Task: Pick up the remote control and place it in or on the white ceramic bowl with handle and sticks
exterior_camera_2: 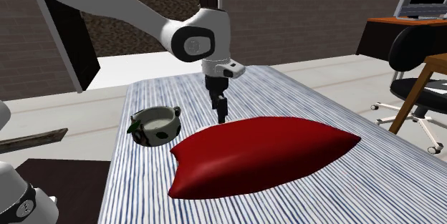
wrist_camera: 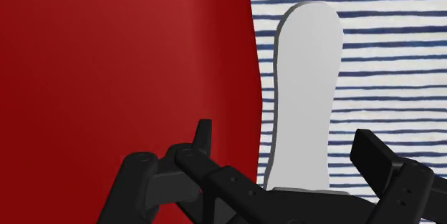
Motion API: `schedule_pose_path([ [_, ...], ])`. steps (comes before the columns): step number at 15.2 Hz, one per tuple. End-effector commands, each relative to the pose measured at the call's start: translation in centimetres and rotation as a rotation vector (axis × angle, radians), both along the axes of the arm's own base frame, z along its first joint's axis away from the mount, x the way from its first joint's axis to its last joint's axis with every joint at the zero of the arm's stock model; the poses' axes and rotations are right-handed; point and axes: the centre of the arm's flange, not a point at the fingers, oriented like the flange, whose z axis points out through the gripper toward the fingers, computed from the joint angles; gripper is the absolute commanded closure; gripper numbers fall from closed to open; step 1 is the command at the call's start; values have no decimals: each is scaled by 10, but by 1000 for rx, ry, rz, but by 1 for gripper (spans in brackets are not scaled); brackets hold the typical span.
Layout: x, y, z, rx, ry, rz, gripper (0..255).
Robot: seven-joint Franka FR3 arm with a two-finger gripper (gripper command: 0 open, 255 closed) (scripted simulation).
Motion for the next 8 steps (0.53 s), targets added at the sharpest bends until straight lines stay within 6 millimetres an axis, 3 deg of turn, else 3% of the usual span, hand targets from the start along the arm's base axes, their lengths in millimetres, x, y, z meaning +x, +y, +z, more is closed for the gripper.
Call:
schedule_pose_path([
  [1,13,23,-42,13,15,24,0],
  [3,20,42,-51,20,13,46,0],
  [8,20,43,-77,20,13,46,0],
])
